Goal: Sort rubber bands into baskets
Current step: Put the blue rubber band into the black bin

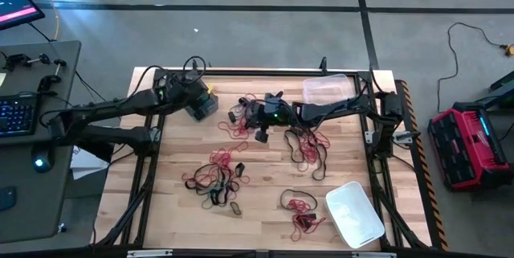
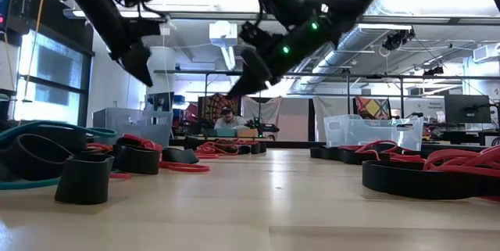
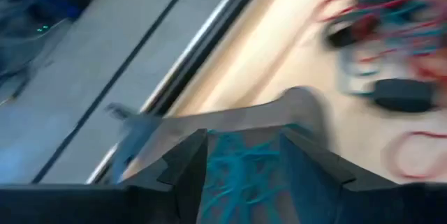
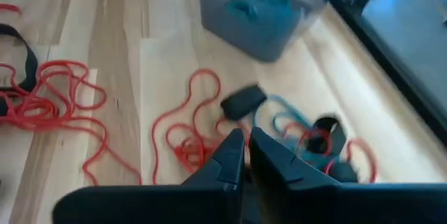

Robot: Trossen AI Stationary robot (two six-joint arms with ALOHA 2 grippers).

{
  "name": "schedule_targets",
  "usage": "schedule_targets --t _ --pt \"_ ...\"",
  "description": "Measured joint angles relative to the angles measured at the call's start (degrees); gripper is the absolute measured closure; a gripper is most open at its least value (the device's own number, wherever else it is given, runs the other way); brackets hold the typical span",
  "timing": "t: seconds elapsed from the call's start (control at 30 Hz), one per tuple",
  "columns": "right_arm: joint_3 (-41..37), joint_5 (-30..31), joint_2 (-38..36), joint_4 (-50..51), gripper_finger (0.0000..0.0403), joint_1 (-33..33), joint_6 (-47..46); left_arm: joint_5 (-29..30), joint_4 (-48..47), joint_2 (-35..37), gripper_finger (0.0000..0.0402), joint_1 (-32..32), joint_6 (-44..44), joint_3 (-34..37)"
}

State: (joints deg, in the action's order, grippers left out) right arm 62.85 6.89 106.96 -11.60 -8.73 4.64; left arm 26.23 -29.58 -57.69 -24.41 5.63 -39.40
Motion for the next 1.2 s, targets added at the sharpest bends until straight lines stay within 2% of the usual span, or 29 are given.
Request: schedule_targets --t 0.3,0.43,0.57,0.87,1.2 --pt "-5.21 0.51 -0.11 -4.25 0.0398 2.36 -2.48 -24.05 -0.92 6.12 0.0233 11.57 3.97 0.0" --pt "-5.58 1.21 -0.13 -4.36 0.0402 3.22 -2.95 -31.63 -0.82 5.57 0.0243 18.35 3.38 0.0" --pt "-5.6 1.24 -0.13 -4.21 0.0402 3.45 -3.25 -35.15 -0.38 3.25 0.0254 24.34 -1.59 0.0" --pt "-5.6 1.43 -0.15 -4.21 0.0402 3.52 -3.21 -35.2 5.34 -8.1 0.0265 34.9 -12.67 -0.02" --pt "-5.6 1.41 -0.22 -4.15 0.0403 3.54 -3.19 -39.58 13.41 -20.61 0.0257 37.29 -23.08 -0.02"
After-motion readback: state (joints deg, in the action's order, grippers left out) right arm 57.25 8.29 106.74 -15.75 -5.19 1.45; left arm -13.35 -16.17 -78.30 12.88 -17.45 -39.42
